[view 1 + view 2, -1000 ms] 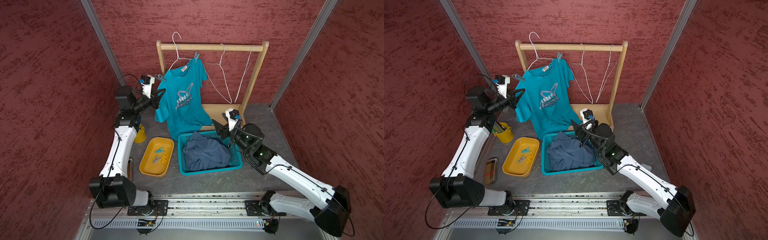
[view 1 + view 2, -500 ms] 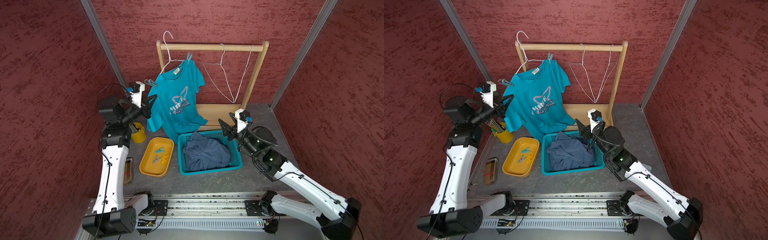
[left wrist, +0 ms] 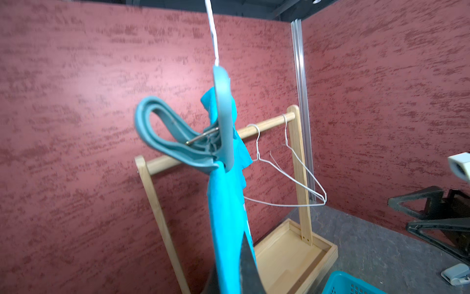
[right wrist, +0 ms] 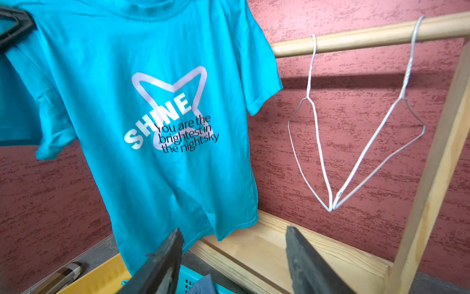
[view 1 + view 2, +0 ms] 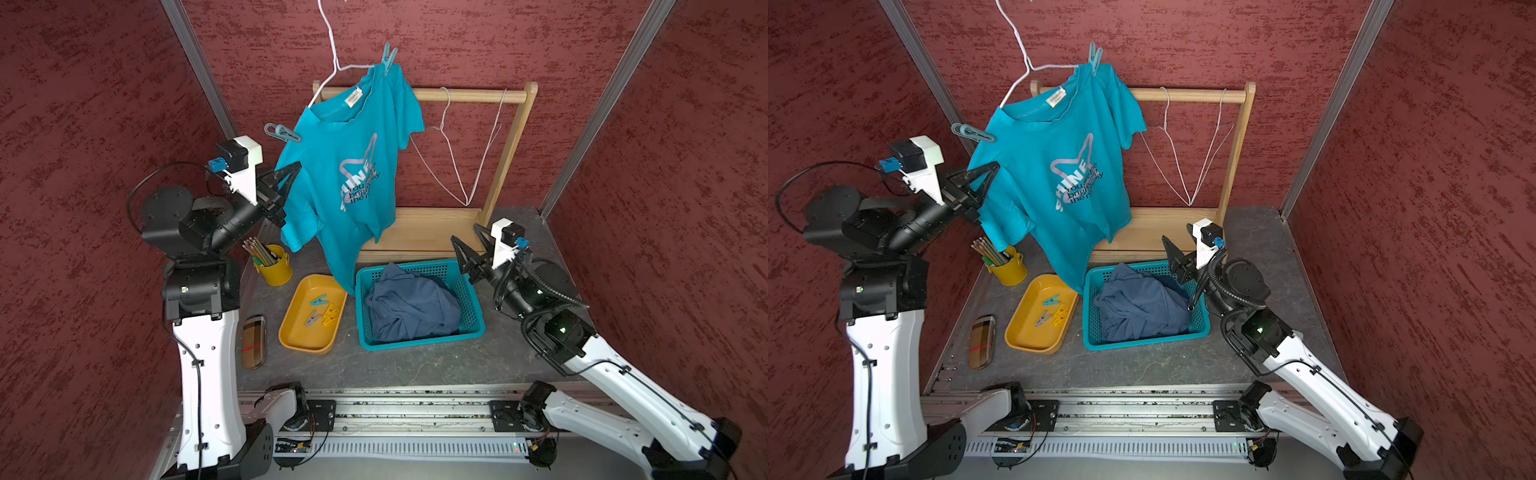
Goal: Remove the clothespins securing t-shirts to the hanger
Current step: Pick up the hanger from the clothes rail.
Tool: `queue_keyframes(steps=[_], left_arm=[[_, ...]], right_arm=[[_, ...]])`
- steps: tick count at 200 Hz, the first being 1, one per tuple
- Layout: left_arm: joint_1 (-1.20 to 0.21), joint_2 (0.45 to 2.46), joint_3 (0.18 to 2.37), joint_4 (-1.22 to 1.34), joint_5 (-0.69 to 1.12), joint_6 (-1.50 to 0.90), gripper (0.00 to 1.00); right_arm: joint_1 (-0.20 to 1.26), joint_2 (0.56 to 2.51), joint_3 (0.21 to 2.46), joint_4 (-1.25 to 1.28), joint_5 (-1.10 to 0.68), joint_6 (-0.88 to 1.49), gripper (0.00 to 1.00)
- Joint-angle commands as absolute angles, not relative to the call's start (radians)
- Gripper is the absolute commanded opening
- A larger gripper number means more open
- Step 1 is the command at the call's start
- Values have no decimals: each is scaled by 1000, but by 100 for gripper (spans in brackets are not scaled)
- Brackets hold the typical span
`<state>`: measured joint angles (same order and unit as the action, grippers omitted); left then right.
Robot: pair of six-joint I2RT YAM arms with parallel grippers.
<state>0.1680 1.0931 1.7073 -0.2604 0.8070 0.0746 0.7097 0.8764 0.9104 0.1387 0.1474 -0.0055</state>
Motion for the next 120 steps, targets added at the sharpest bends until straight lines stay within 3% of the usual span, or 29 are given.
queue_keyframes(steps=[1, 55, 120], left_arm=[[168, 1080, 1796, -166, 844, 26, 0], [172, 1152, 2021, -336, 970, -9, 0], [210, 1168, 1940, -316, 1279, -79, 0]], right_arm=[[707, 849, 925, 115, 183, 15, 67], [707, 823, 955, 65, 214, 3, 67], [707, 772, 1038, -82, 258, -64, 66]])
